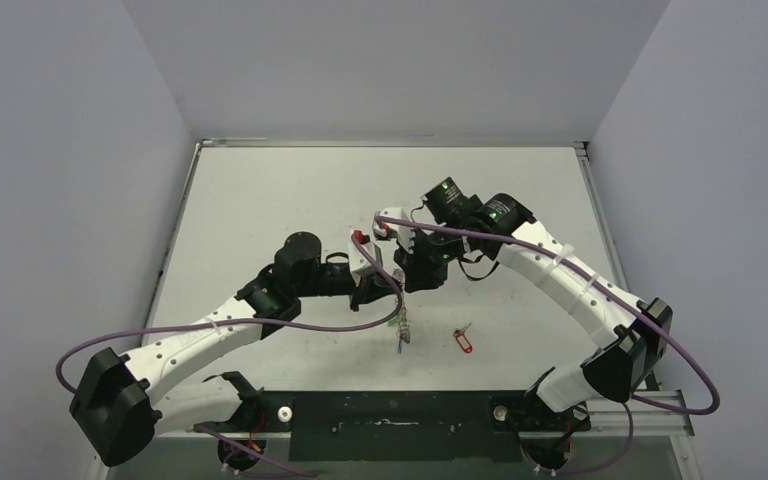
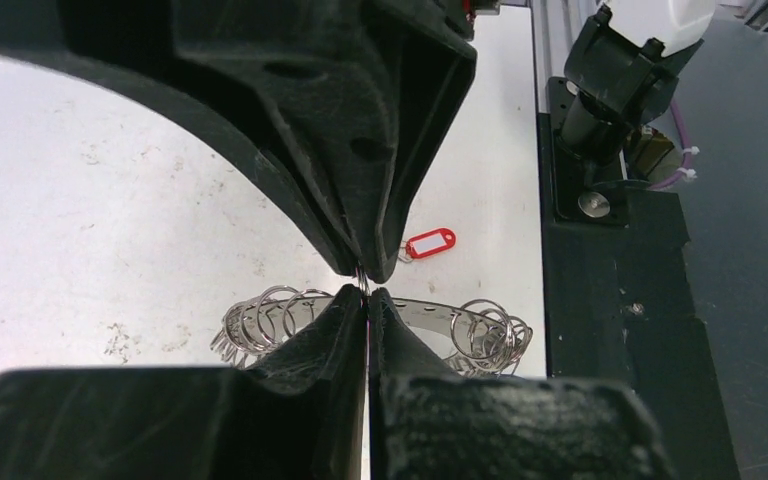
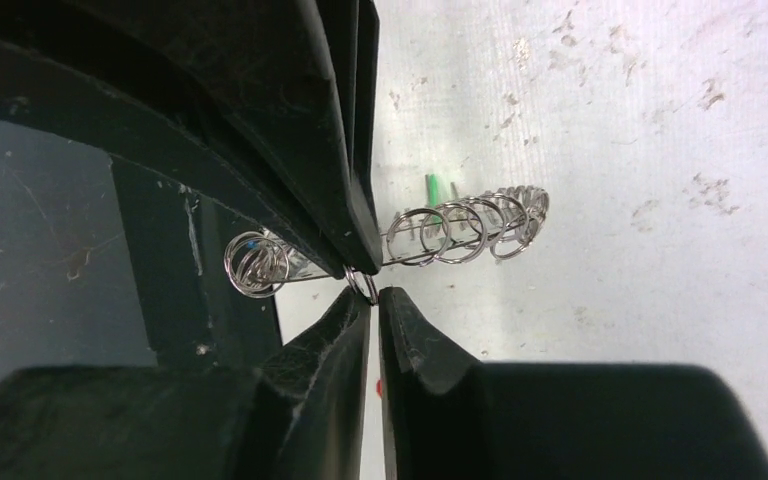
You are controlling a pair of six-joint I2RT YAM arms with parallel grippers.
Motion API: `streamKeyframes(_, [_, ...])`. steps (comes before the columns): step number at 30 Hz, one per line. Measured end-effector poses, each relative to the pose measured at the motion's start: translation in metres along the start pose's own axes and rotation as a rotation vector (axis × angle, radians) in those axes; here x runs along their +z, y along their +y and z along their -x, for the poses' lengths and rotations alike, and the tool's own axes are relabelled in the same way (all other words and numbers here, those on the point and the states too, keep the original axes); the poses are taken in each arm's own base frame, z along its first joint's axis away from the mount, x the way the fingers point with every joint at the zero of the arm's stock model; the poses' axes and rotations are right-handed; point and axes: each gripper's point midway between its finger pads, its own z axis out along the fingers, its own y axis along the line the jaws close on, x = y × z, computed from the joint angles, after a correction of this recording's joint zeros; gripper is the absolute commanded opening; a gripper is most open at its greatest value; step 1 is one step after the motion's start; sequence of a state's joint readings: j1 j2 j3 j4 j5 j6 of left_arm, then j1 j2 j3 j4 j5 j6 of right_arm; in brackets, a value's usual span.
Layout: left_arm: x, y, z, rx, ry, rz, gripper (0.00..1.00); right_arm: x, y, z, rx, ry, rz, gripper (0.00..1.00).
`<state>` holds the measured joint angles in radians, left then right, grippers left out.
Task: Put the keys on the keyring
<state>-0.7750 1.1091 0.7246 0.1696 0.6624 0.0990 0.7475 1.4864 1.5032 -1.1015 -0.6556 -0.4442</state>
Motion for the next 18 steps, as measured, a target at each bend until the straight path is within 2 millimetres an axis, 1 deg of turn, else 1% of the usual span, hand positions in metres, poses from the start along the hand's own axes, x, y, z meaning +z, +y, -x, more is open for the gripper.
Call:
streamKeyframes(1, [0.000,0.001,0.001,-0.003,-0.004,0.004,0.00,-0.001,-0.001,0.001,0.003,-0.006,-0.007,0.23])
streamKeyframes(3, [-0.001,0.004,0.002,-0.002,-0.028,0.033,0.00,-0.002,-0.006,0.004,0.001,-0.044,-0.034,0.41])
streamKeyframes(5, [-0.004,0.006,0.002,-0.001,-0.055,0.063,0.00,-0.006,-0.009,0.007,-0.015,-0.112,-0.066,0.54])
streamKeyframes(6, [-0.006,0.006,0.001,0.000,-0.066,0.073,0.00,-0.009,-0.010,0.007,-0.013,-0.142,-0.081,0.60])
streamKeyframes(8, [-0.010,0.007,0.001,0.003,-0.099,0.105,0.00,-0.020,-0.012,0.007,-0.020,-0.232,-0.126,0.67])
streamKeyframes(10, [-0.015,0.009,0.003,0.010,-0.139,0.136,0.00,-0.032,-0.013,0.009,-0.040,-0.331,-0.178,0.71])
streamKeyframes(13, [-0.022,0.011,0.010,0.042,-0.208,0.176,0.00,-0.047,-0.011,0.018,-0.078,-0.473,-0.235,0.71])
streamKeyframes(15, [-0.026,0.011,0.016,0.071,-0.253,0.192,0.00,-0.051,-0.007,0.024,-0.101,-0.541,-0.238,0.69])
streamKeyframes(18, [-0.031,0.008,0.025,0.114,-0.321,0.199,0.00,-0.052,-0.004,0.037,-0.126,-0.625,-0.218,0.63])
